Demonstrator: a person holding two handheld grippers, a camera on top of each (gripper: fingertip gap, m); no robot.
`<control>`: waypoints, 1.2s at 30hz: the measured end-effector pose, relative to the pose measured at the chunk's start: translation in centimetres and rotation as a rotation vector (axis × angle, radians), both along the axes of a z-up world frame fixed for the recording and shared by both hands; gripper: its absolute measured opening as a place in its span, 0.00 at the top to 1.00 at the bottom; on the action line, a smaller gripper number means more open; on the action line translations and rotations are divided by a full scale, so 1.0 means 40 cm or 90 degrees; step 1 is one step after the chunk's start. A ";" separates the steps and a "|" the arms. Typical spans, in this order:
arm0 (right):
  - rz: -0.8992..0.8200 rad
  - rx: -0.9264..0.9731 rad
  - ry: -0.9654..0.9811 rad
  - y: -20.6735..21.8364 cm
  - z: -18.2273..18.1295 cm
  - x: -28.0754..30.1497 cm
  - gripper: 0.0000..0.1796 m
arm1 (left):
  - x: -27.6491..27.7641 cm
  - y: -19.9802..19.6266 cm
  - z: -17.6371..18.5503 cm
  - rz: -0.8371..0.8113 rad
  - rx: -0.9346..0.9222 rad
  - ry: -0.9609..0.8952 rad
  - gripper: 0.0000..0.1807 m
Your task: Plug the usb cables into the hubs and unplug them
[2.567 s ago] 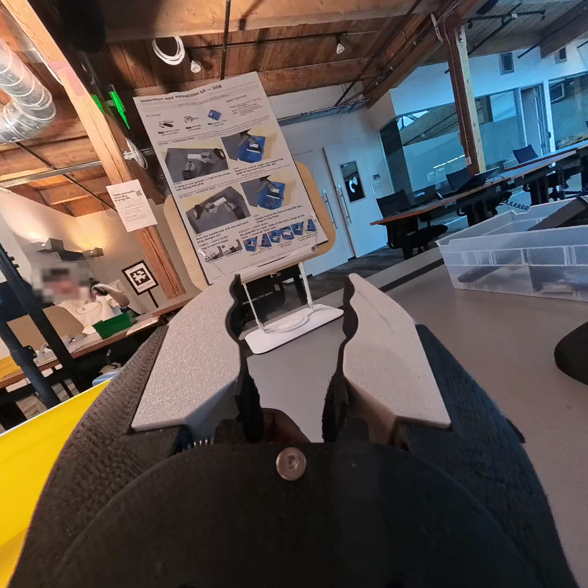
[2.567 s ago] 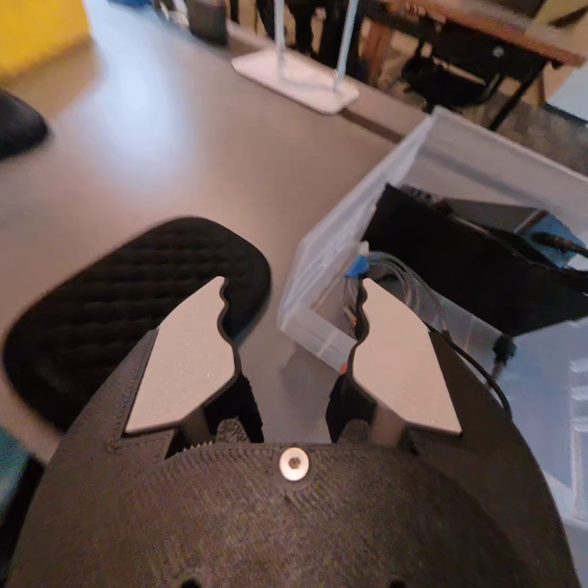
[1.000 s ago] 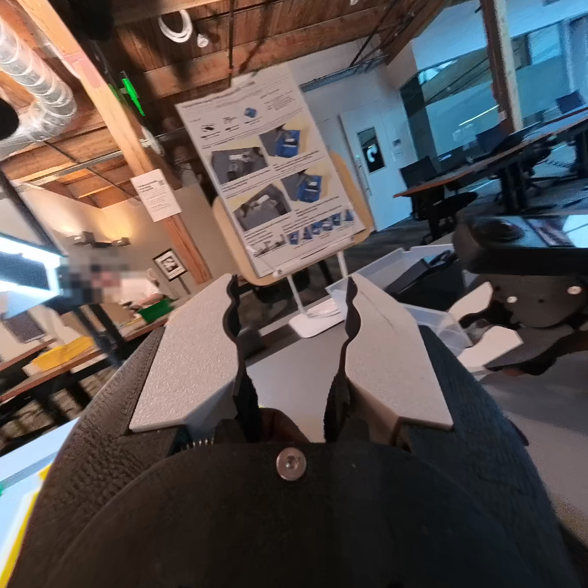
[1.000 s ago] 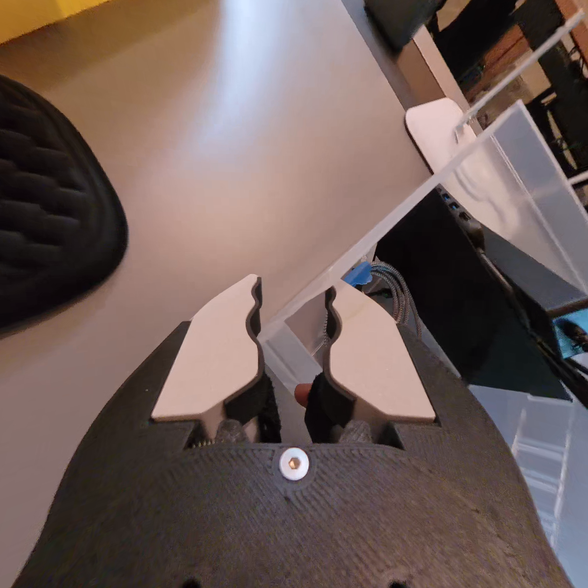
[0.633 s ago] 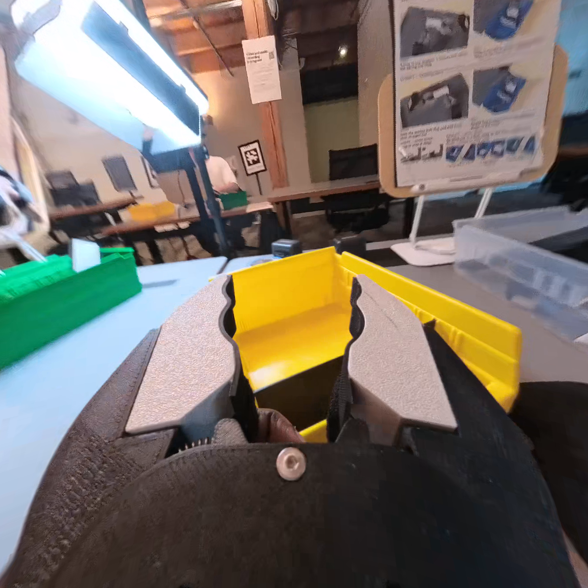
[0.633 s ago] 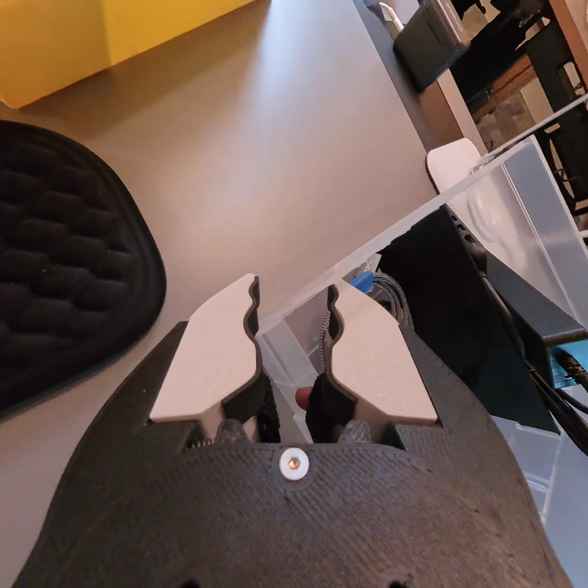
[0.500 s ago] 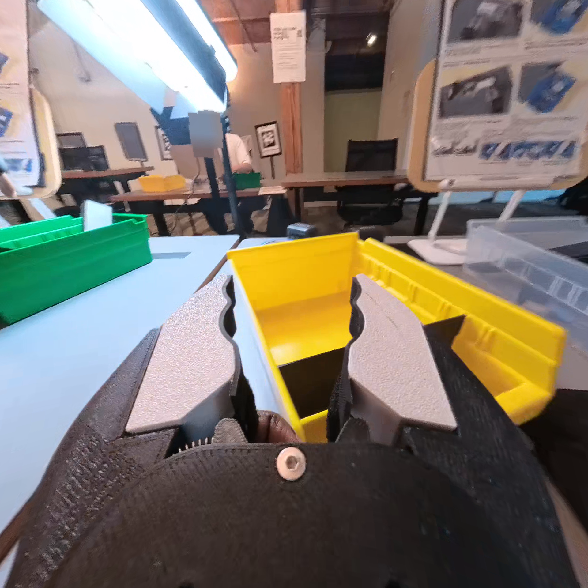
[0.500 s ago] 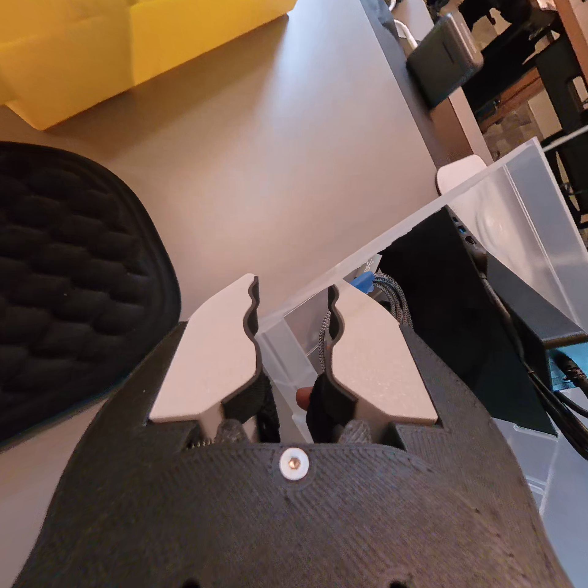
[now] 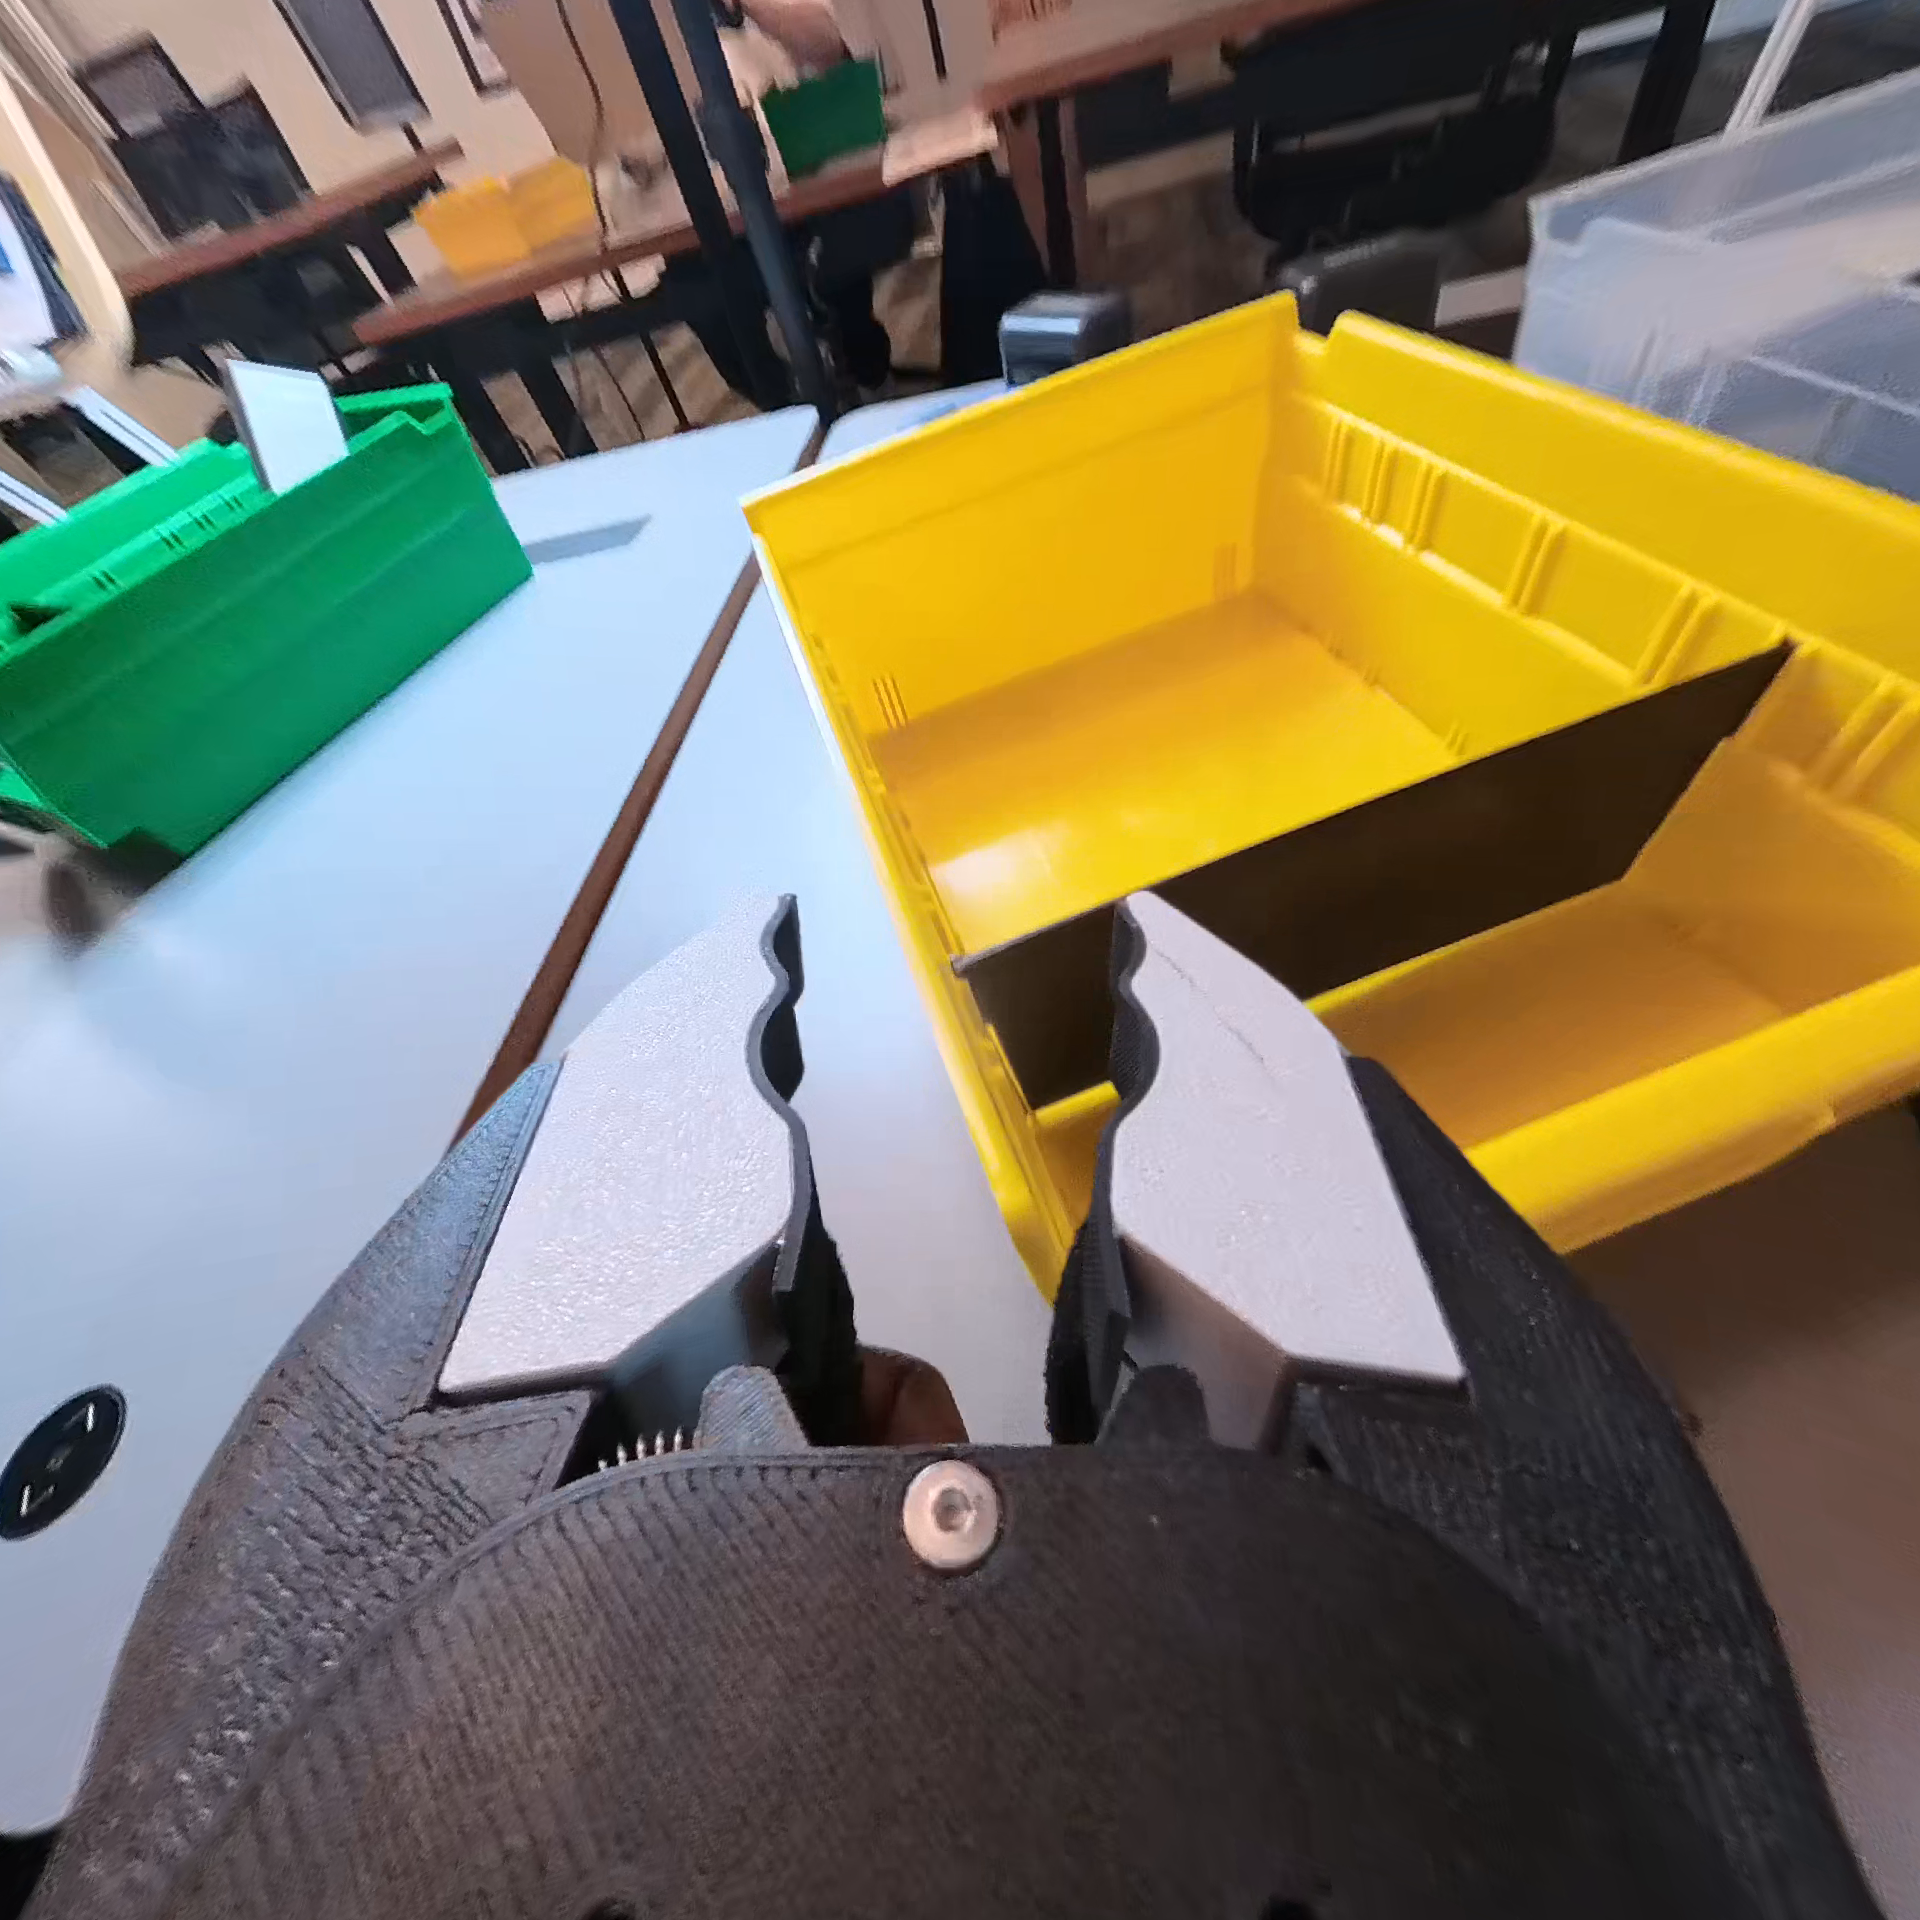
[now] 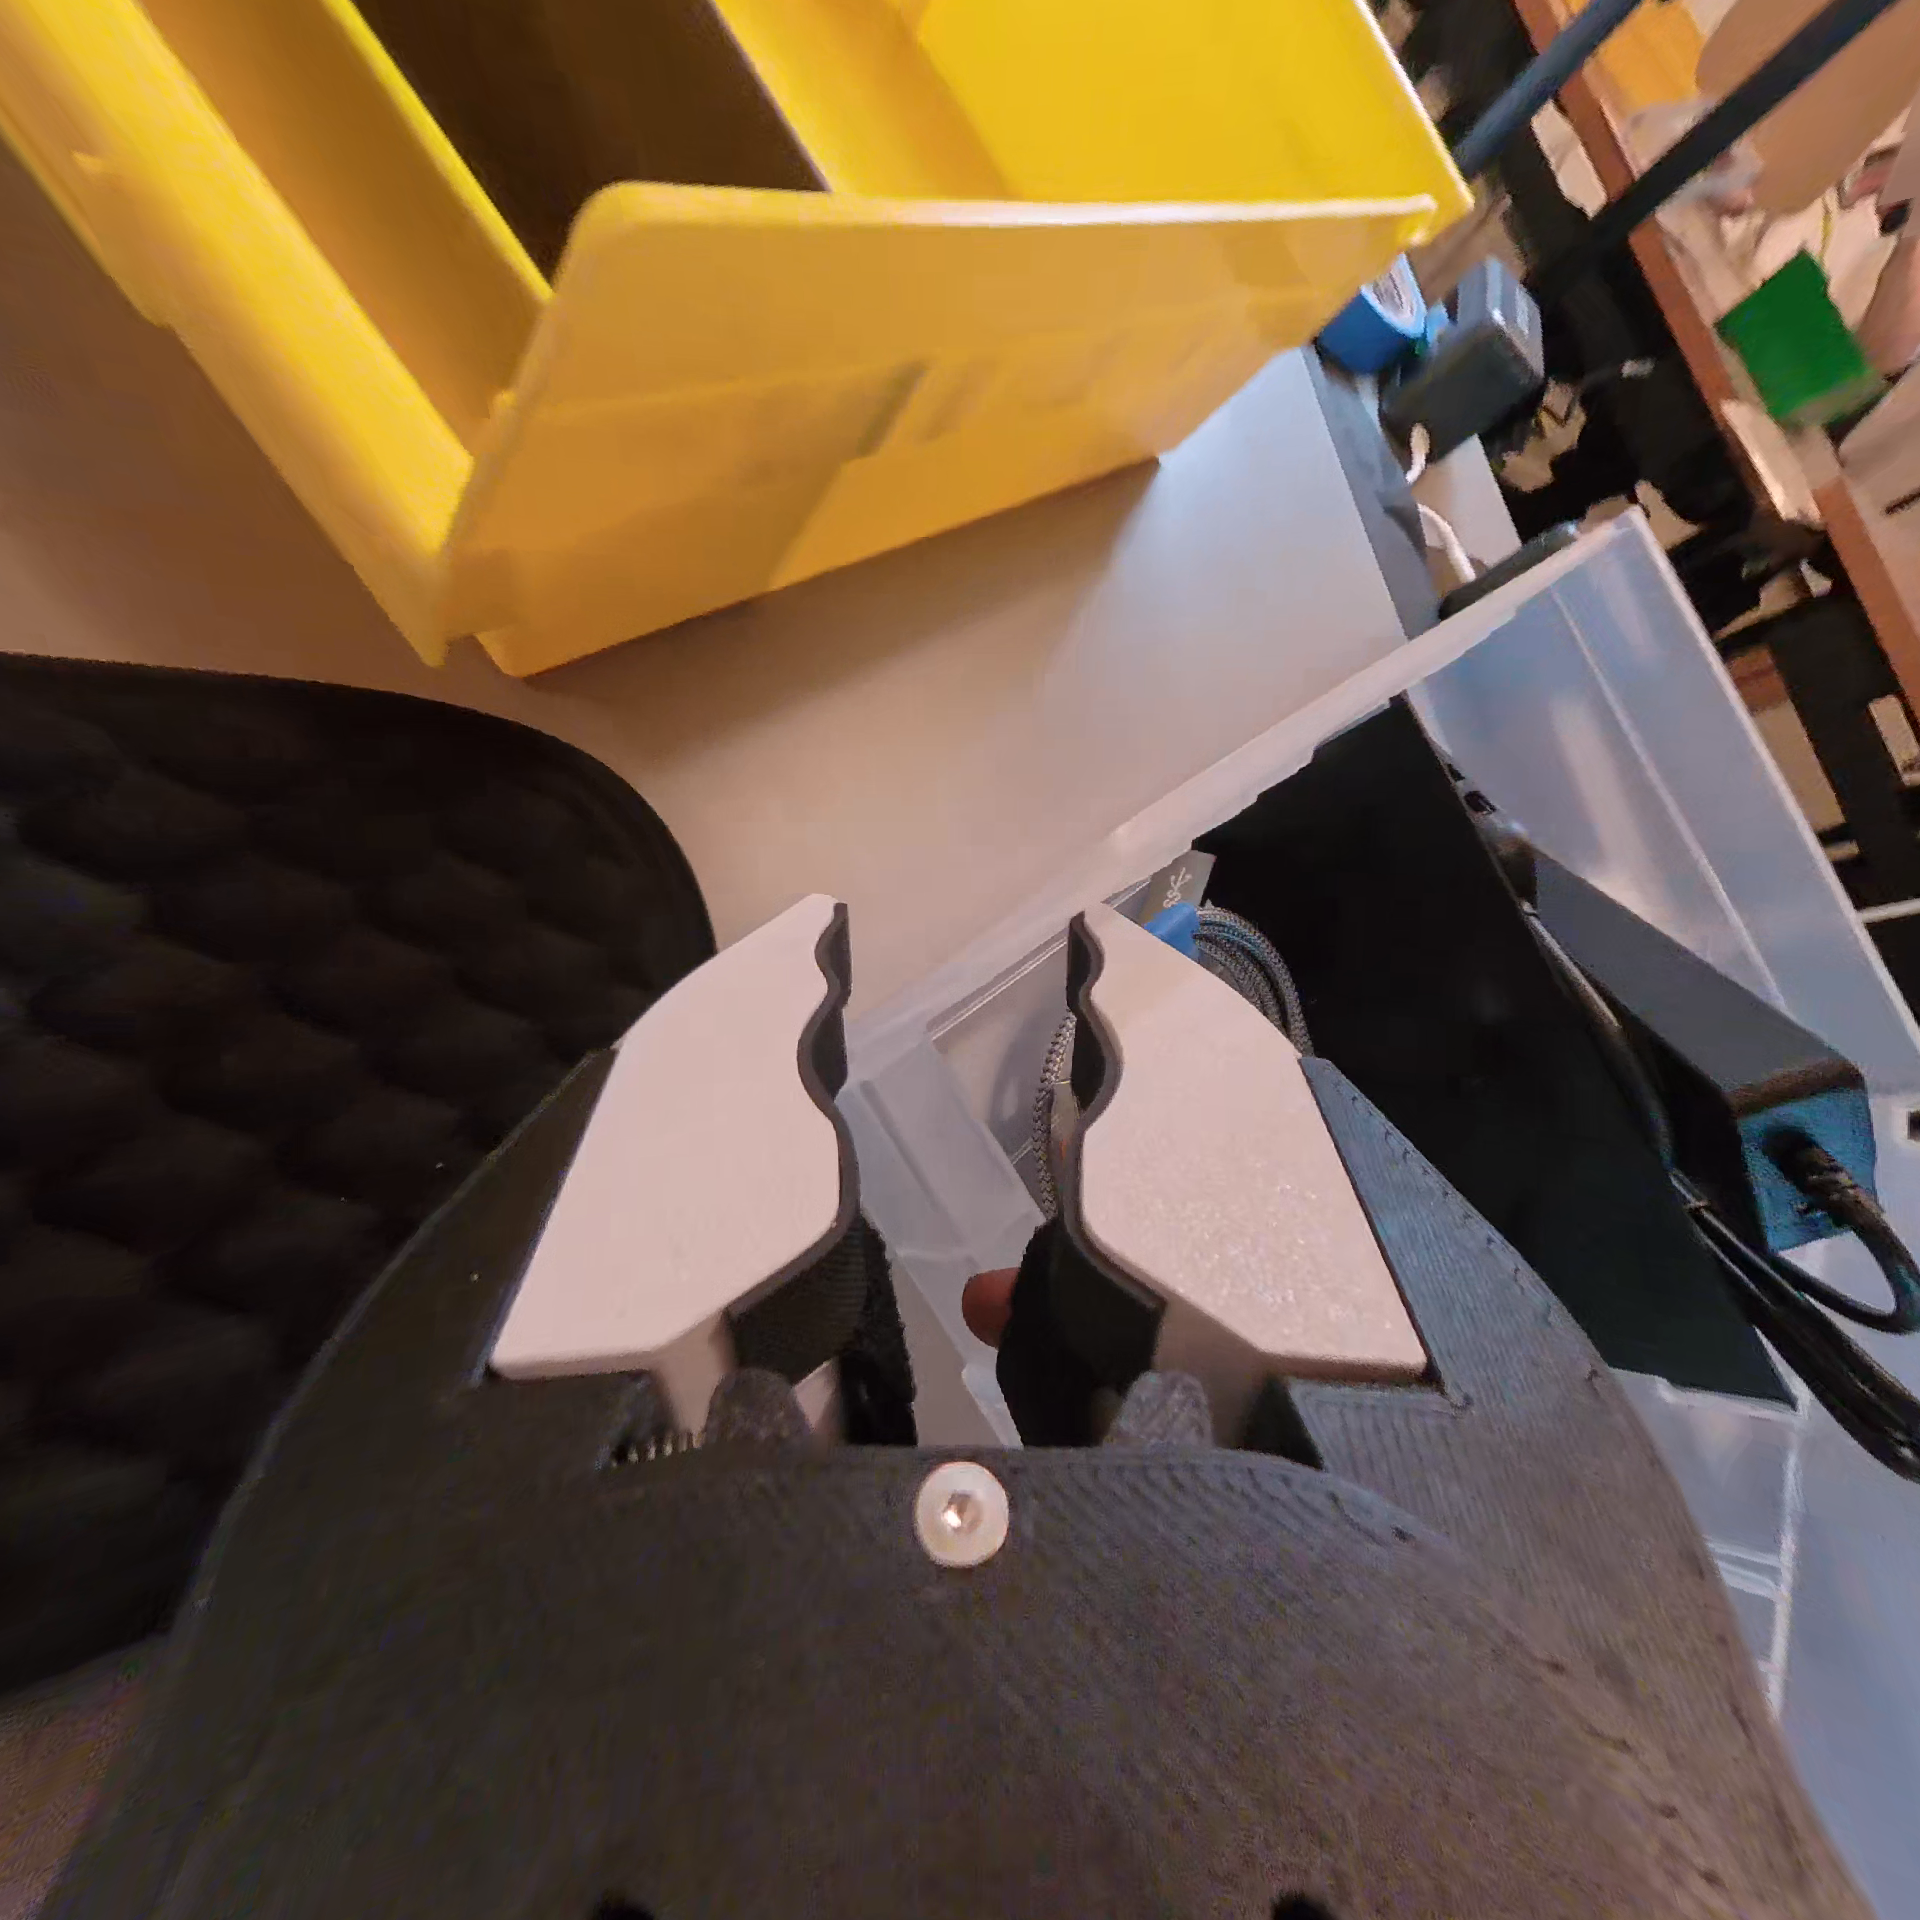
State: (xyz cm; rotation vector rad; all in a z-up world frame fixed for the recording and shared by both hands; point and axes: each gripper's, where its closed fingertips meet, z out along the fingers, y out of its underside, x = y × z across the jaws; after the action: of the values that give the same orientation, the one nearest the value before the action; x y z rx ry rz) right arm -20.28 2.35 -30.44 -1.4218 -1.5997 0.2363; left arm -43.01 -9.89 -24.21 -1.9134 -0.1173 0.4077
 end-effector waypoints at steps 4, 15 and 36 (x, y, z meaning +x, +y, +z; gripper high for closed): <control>0.044 -0.004 0.075 -0.031 0.027 0.000 0.77 | 0.012 -0.017 -0.014 -0.001 -0.030 -0.037 0.69; 0.075 0.001 0.373 -0.170 0.188 -0.033 0.79 | 0.009 -0.036 -0.105 0.011 -0.161 -0.077 0.94; 0.006 -0.027 0.132 -0.163 0.043 -0.151 0.87 | 0.021 -0.046 -0.126 0.006 -0.206 -0.078 0.91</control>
State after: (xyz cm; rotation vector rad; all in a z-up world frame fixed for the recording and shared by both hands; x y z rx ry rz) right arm -26.30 -4.15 -28.71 -1.3744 -1.4400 0.4111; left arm -42.17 -11.71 -29.25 -2.2582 -0.1479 0.3312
